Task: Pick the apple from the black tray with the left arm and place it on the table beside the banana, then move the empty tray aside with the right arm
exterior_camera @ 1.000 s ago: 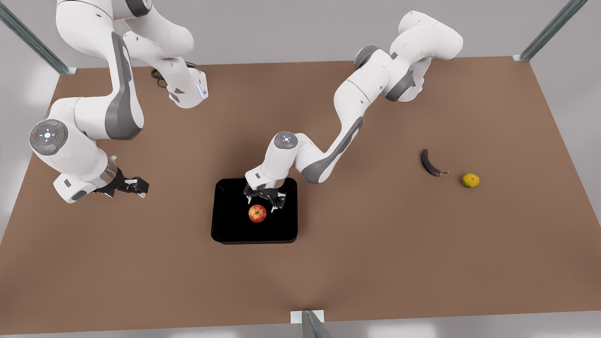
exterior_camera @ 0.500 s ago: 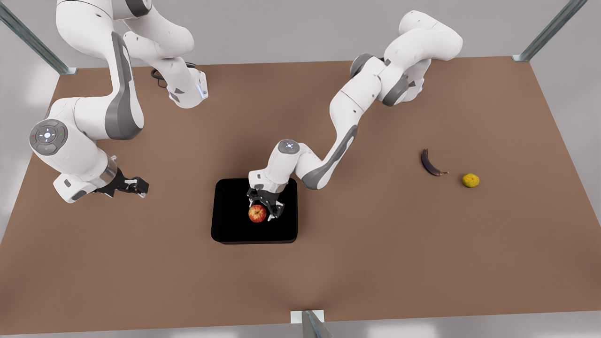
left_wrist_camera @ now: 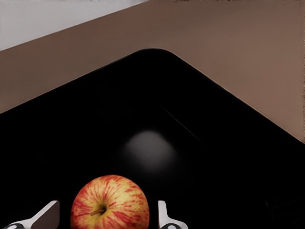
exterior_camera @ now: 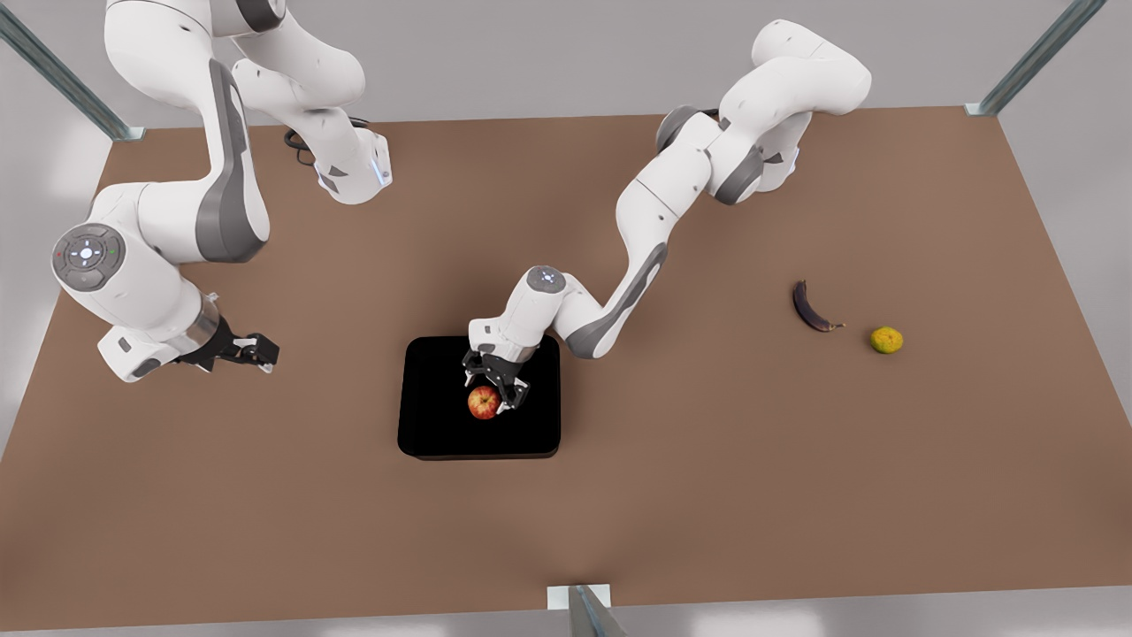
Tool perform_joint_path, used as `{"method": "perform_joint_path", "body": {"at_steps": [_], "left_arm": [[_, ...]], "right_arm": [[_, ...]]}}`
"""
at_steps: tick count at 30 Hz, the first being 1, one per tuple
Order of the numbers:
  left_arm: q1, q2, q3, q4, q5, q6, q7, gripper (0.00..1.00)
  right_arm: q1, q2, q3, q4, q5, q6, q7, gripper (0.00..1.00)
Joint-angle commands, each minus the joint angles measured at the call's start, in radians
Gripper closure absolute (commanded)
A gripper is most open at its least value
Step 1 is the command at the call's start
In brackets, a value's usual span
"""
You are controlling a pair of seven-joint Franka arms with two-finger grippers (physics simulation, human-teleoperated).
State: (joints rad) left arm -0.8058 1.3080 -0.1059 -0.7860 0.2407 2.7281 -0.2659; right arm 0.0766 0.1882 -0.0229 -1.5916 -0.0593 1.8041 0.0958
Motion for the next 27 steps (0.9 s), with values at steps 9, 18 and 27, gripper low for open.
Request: {"method": "perform_joint_path", "body": {"at_steps": [9,18,27], "left_arm": [[-0.004,0.04,0.002,0.007,0.0,0.056,0.016,0.0],[-0.004,0.043,0.003,0.007,0.0,0.061,0.016,0.0],[-0.004,0.056,0.005,0.01,0.0,0.061,0.002,0.0]], "right_arm": [[0.0,-0.001,0.0,0.001,-0.001,0.0,-0.001,0.0],[0.0,-0.001,0.0,0.001,-0.001,0.0,-0.001,0.0],[0.0,-0.001,0.0,0.001,-0.001,0.0,-0.001,0.0]]}}
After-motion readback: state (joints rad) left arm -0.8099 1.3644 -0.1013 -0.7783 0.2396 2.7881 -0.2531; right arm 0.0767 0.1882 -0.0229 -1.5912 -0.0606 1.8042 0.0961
